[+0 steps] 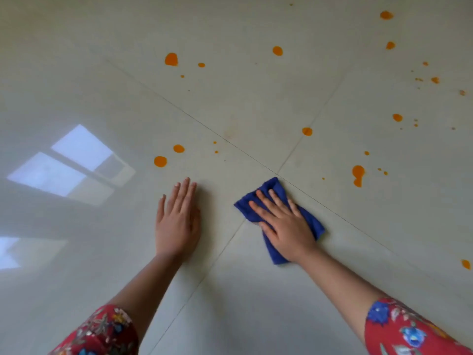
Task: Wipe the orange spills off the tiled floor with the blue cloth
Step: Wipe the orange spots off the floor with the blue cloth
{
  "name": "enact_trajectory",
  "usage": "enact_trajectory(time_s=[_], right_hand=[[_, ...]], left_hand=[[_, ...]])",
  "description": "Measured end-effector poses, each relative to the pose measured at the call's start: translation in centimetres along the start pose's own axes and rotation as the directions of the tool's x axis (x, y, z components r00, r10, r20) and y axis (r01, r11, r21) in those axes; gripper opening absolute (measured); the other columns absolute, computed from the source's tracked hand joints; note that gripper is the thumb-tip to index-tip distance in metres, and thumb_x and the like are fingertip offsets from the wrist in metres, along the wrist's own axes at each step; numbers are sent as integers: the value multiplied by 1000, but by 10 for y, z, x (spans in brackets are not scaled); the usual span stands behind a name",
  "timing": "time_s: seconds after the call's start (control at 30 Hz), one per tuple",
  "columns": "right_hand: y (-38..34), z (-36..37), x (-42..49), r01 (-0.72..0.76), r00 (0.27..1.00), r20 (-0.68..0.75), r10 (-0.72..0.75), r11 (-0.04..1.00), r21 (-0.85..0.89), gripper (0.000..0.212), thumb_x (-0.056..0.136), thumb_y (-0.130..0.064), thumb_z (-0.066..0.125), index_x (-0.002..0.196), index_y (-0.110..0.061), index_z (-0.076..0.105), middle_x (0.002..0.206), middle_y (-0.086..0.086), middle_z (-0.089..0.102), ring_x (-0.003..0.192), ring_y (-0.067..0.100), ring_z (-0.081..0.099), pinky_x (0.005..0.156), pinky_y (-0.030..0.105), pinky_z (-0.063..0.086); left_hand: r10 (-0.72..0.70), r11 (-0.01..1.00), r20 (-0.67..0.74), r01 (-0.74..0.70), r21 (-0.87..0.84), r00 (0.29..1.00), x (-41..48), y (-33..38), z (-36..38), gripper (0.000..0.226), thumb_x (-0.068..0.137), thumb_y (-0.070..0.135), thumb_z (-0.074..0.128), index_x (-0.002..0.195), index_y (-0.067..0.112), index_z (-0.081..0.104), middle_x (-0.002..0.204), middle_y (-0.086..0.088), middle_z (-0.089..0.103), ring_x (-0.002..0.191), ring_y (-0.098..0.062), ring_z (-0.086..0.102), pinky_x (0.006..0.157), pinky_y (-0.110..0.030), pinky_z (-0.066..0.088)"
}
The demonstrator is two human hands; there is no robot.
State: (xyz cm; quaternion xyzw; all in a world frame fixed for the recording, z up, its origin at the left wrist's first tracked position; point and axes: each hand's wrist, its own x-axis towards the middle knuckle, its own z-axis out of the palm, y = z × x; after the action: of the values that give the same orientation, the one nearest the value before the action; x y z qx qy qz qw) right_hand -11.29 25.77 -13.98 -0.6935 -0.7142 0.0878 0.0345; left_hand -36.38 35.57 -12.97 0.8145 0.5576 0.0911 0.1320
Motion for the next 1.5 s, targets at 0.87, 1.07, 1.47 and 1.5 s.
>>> enact_trajectory(time_s=[0.87, 1.07, 1.47, 1.5], right_hand=[[-9, -5, 141, 156, 988, -3, -156, 988, -16, 53, 98, -40, 30, 150, -34, 29, 160, -9, 21, 147, 16, 18, 115, 43, 18], [-62, -7, 240, -186, 981, -39, 190, 978, 91, 59, 93, -41, 20, 147, -26, 38, 157, -1, 31, 145, 24, 26, 113, 50, 23], [-48, -1, 212, 217, 976, 2, -217, 976, 15, 51, 97, -40, 30, 148, -36, 32, 158, -9, 25, 146, 18, 22, 114, 47, 22], [-48, -3, 223, 73, 997, -25, -73, 997, -3, 52, 97, -40, 27, 148, -35, 32, 158, -8, 26, 146, 19, 23, 114, 49, 23]], left_hand=[[-462, 887, -44, 461, -26, 886, 21, -38, 0, 64, 95, 44, 21, 153, 20, 15, 161, 7, 6, 148, -7, -1, 120, -34, 0], [-453, 889, -57, 446, -108, 890, 22, -39, -1, 65, 93, 39, 27, 153, 15, 17, 160, 4, 11, 148, -9, 4, 121, -31, 1], [-485, 859, -126, 445, -253, 865, 21, -42, -1, 67, 91, 28, 32, 152, 5, 16, 158, -3, 17, 147, -16, 14, 120, -30, 8], [-486, 858, -125, 446, -255, 865, 21, -41, -1, 67, 91, 28, 31, 152, 6, 16, 158, -3, 17, 147, -16, 14, 120, -30, 8]])
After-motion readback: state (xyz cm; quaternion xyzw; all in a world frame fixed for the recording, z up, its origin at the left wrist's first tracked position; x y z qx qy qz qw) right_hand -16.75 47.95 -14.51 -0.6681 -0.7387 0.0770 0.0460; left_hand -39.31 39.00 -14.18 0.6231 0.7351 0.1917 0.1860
